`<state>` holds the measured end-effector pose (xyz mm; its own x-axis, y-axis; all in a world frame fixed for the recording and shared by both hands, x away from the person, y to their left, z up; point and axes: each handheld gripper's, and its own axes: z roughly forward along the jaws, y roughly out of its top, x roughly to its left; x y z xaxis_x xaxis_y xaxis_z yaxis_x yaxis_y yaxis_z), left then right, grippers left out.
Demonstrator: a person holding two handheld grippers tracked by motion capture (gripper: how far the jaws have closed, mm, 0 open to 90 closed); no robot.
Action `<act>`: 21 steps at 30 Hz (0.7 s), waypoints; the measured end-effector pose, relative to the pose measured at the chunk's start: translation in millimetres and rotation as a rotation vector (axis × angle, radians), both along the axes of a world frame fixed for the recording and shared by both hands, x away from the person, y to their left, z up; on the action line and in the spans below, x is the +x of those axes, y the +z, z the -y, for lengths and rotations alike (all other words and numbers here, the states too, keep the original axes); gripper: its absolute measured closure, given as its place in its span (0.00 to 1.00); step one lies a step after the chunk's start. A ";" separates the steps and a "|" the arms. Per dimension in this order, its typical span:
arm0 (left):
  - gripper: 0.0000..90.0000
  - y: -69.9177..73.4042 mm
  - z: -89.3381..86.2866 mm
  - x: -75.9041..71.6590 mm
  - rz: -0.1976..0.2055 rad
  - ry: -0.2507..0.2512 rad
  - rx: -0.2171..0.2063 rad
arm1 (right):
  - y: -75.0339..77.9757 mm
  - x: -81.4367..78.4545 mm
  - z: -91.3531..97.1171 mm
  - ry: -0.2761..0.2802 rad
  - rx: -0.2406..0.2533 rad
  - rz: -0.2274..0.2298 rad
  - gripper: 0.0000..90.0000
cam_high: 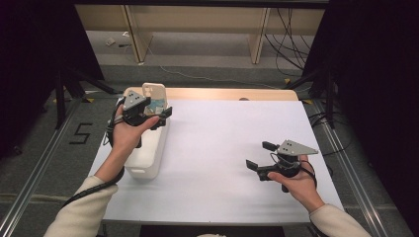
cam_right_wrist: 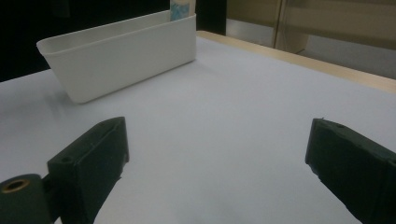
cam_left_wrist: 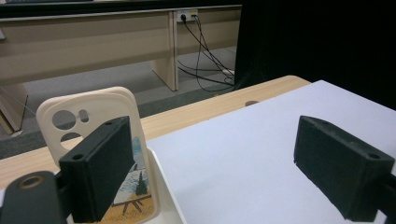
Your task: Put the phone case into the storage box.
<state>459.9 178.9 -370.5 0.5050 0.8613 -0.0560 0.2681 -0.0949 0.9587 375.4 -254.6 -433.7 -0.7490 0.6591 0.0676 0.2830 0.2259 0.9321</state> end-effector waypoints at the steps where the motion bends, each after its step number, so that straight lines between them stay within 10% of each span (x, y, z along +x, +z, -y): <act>1: 0.13 -0.4 0.6 -1.4 0.000 -0.004 0.001 | 0.2 -0.1 0.0 0.000 -0.001 0.000 0.08; 21: 0.14 -7.7 -0.9 -33.8 0.006 -0.063 -0.022 | 0.3 0.1 -0.1 0.001 0.002 0.001 0.08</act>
